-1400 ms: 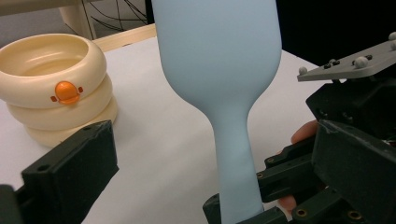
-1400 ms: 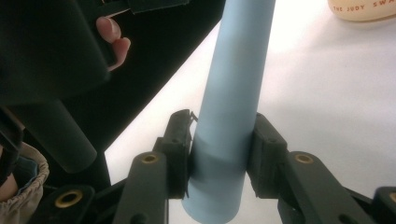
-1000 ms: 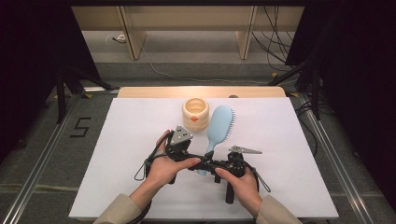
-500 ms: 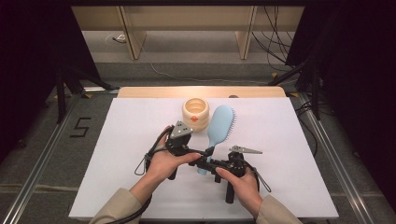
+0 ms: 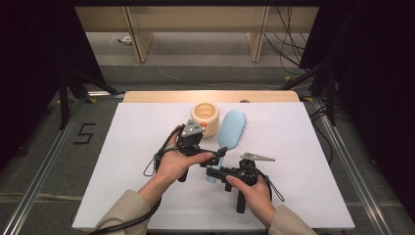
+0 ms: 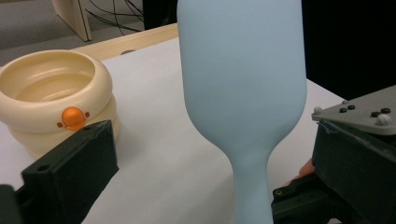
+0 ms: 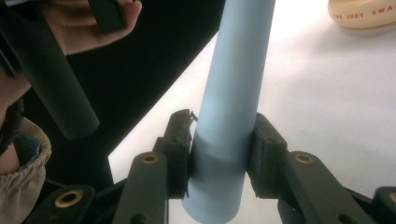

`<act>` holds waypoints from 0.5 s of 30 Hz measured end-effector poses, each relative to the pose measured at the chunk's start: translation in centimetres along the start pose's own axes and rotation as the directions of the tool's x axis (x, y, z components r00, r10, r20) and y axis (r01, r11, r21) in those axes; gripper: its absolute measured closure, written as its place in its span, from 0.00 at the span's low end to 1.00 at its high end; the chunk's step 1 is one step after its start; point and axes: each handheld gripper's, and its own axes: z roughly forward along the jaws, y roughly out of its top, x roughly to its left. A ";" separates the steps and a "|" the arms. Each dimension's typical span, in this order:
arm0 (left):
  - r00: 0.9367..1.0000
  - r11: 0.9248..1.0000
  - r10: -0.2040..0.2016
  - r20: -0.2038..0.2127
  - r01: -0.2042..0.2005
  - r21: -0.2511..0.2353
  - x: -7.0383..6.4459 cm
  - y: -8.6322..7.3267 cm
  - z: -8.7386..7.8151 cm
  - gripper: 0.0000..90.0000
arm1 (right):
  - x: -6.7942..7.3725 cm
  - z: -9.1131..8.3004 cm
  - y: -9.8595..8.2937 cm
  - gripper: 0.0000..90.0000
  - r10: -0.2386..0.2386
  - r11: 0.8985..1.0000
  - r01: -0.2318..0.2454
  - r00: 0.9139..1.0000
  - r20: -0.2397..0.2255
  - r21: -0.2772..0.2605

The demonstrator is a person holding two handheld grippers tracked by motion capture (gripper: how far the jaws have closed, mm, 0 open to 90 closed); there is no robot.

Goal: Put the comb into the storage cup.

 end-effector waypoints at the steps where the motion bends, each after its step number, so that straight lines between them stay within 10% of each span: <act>1: 1.000 1.000 0.003 0.000 -0.003 0.001 0.0 0.2 0.1 0.00 | 0.0 0.0 0.0 0.72 0.002 1.000 -0.002 1.000 0.000 0.000; 15: 1.000 1.000 0.006 0.026 -0.006 -0.002 -0.8 2.5 1.3 0.00 | 0.0 0.0 0.0 0.72 -0.002 1.000 0.002 1.000 0.001 0.003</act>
